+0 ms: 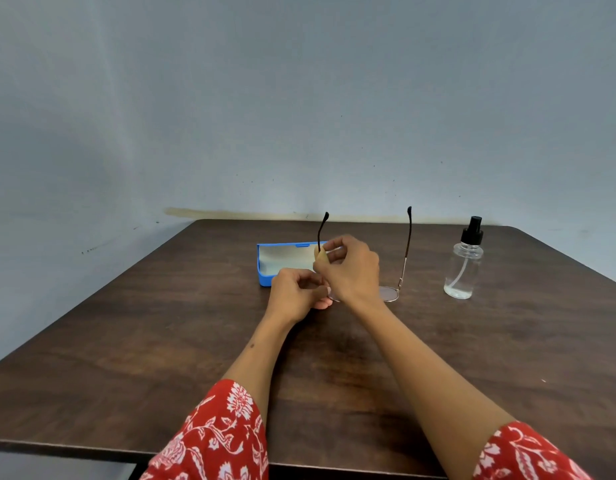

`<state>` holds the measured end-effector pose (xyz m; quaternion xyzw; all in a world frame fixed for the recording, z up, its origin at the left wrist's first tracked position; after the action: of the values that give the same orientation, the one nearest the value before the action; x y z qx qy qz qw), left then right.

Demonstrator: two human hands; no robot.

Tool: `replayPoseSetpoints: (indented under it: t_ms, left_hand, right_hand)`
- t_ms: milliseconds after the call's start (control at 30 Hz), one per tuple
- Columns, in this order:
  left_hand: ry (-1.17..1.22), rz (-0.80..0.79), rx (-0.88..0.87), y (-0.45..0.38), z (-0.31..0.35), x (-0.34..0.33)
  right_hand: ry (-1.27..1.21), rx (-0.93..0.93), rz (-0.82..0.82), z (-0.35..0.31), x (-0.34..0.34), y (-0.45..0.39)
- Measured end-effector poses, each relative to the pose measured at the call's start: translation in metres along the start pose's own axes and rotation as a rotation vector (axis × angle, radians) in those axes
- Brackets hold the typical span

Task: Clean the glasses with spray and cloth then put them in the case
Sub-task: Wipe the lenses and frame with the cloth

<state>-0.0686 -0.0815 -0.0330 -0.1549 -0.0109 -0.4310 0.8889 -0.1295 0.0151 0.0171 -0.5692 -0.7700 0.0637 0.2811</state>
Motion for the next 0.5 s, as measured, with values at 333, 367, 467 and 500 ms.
replayPoseSetpoints:
  t_ms: [333,367,467,500]
  left_hand:
    - [-0.034,-0.013,0.004,0.001,0.003,0.000]
    - [-0.027,-0.012,0.006,0.001,0.003,0.000]
    - [-0.002,-0.005,0.006,0.000,0.001,-0.001]
    - [-0.004,-0.005,0.008,0.000,0.001,-0.001]
  right_hand:
    - [0.073,0.019,-0.009,0.001,-0.004,0.005]
    - [0.082,0.023,-0.002,-0.001,-0.003,0.004]
    - [0.029,0.087,0.056,-0.020,0.003,-0.003]
    - [0.003,0.110,0.073,-0.026,0.004,-0.005]
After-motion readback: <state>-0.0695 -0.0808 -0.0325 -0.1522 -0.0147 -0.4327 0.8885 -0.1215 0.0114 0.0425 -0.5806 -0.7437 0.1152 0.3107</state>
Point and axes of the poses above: each hand's wrist, its own y-axis away from the middle knuckle, its own x-axis out of the back of the hand, z = x × y, the point moved 5 cm from there along -y, towards the middle knuckle, and after that the axes turned 4 degrees about -x, right-handed, at the moved point
